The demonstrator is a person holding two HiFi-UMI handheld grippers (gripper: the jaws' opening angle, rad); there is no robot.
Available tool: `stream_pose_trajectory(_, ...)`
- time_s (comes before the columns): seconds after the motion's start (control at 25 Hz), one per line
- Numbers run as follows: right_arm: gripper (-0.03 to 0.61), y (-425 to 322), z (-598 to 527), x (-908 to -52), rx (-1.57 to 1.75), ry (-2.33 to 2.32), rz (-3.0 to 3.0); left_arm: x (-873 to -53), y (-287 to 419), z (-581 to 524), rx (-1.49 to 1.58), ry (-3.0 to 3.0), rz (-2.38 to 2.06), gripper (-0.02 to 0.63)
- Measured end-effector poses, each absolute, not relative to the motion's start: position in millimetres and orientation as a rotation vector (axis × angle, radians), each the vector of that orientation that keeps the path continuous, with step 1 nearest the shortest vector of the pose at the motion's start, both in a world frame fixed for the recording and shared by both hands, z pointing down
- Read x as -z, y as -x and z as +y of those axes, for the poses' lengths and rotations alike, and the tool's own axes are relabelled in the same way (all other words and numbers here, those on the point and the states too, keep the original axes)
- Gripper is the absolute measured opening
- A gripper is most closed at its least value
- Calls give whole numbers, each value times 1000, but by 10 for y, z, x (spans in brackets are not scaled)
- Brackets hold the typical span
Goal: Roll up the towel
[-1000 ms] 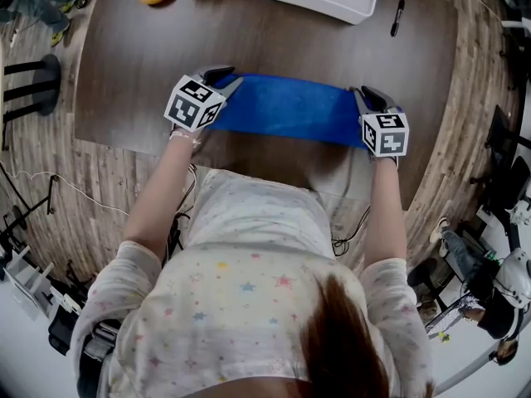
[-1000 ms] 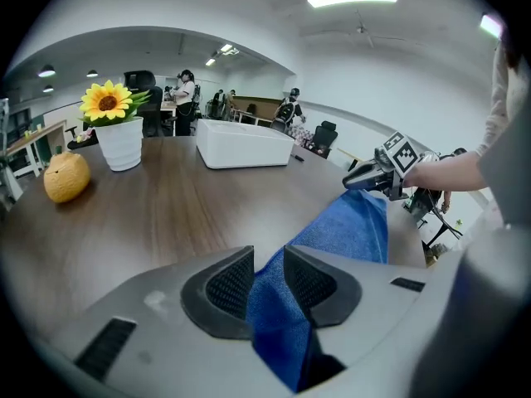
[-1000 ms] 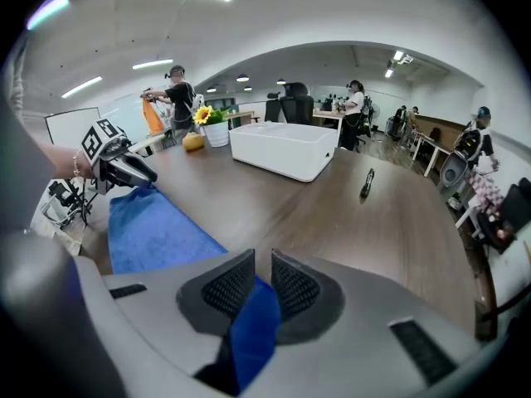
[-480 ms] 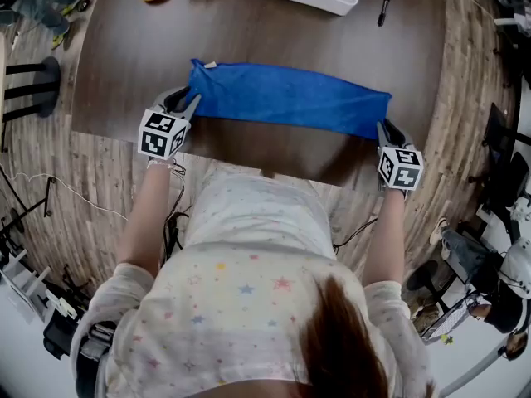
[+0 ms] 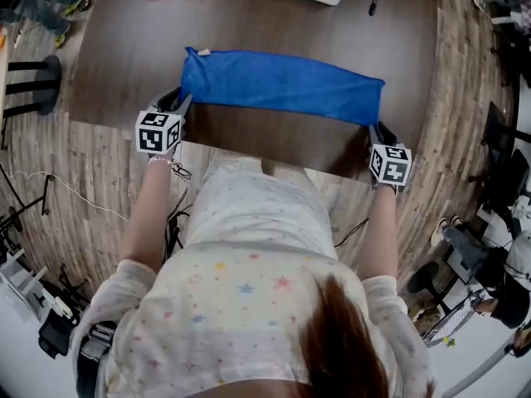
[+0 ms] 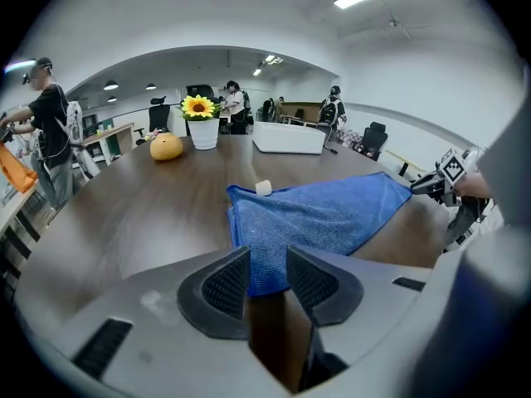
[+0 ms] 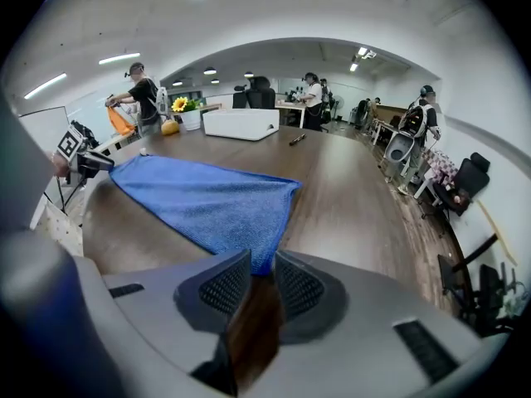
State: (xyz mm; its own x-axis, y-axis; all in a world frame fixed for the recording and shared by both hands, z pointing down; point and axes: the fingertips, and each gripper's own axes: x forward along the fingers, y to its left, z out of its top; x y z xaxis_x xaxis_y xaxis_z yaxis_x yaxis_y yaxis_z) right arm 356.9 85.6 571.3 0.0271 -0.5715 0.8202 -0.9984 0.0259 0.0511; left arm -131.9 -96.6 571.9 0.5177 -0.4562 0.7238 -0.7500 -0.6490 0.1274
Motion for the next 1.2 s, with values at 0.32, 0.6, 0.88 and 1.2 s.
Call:
stream_pose_trajectory(0.32, 46, -3593, 858, -5736, -816, -1616, -1647, -5832, 1301, -951, -949, -2283, -1033, 121)
stream_pose_trajectory(0.6, 22, -3527, 821, -5664, -793, -1609, -1667, -5845, 1458, -1006, -960, -2254, -1103, 118)
stream_pose_trajectory(0.88, 22, -3524, 836, -5699, -782, -1599, -1657, -5899, 1451, -951, -993, -2266, -1053, 59)
stream_pose_trajectory(1.2, 20, -3537, 825, -5680, -775, -1604, -1651, -5853, 1437, -928, -970, -2302, -1038, 29)
